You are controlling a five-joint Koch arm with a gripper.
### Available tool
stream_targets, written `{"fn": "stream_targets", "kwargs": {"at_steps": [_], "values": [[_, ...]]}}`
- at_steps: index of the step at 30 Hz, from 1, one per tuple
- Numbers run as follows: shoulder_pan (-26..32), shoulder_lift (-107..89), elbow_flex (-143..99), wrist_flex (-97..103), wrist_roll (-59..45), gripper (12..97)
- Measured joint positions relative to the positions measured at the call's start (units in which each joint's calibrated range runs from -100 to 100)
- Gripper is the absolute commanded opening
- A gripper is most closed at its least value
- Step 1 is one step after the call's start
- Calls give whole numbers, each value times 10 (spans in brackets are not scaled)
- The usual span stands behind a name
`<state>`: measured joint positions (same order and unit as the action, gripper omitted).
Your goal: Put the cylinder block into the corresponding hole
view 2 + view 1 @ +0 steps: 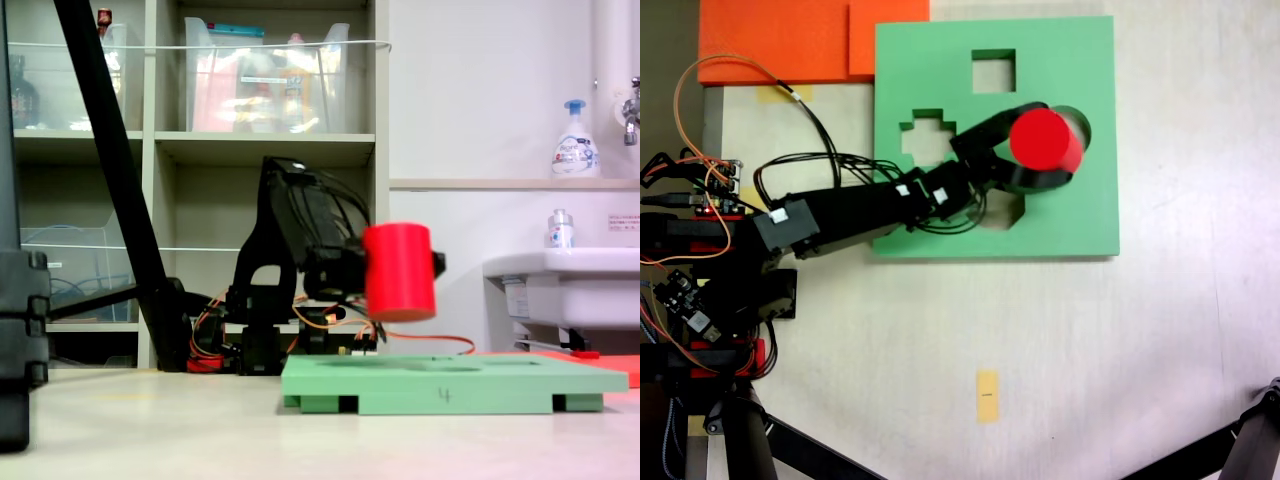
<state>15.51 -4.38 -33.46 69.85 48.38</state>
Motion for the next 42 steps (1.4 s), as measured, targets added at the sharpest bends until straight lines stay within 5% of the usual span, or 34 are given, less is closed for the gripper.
{"fn": "stream_targets", "kwargs": {"at_steps": [42], "values": [[14,201,101,-1,0,393]]}}
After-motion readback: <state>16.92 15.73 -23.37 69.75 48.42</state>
